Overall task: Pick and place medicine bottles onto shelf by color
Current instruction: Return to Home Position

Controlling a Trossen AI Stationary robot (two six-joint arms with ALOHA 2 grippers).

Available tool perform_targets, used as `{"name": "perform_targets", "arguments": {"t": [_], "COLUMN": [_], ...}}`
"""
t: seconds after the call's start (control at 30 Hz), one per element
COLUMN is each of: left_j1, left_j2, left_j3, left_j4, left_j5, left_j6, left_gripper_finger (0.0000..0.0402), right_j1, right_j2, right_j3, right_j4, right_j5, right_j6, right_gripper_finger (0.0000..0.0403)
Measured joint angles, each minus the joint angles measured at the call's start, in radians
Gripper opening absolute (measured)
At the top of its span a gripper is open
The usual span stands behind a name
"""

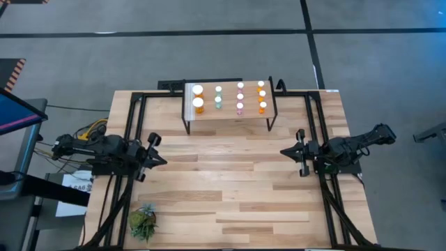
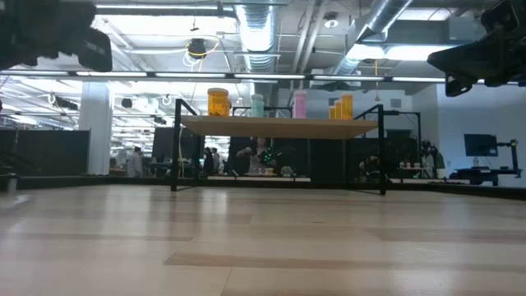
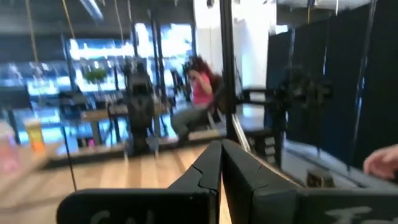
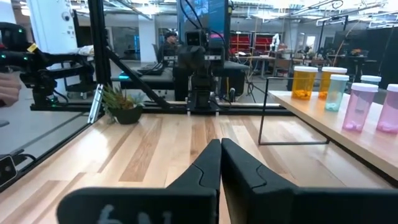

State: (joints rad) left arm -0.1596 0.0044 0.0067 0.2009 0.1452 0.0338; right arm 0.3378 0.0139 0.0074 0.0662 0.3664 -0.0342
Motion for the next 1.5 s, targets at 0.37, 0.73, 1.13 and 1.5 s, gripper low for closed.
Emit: {"name": "perform_targets", "arguments": {"t": [0.37,0.73,1.13,1.5], "left_j1": [0.000,0.001,0.000,0.000], "left_j2": [0.000,0.000,0.000,0.000], "left_j3": [0.000,0.000,0.000,0.000], "left_j4": [-0.131,-0.147,-0.147,-0.146], "left_j5": [0.071,-0.023,-0.028,-0.029], "left_j6": [-0.024,-0.119,-0.087,-0.099], "left_gripper_finger": [0.0000,0.0000,0.0000,0.0000], "right_j1": [0.000,0.000,0.000,0.000], "right_j2": [0.000,0.000,0.000,0.000], "right_j3": [0.000,-0.001,-0.001,-0.001], "right_j4": [0.000,0.000,0.000,0.000], "right_j5": [0.000,0.001,0.001,0.001], "right_j6": [0.000,0.000,0.000,0.000], "right_gripper_finger": [0.0033,0.0033,0.0033,0.0033]}}
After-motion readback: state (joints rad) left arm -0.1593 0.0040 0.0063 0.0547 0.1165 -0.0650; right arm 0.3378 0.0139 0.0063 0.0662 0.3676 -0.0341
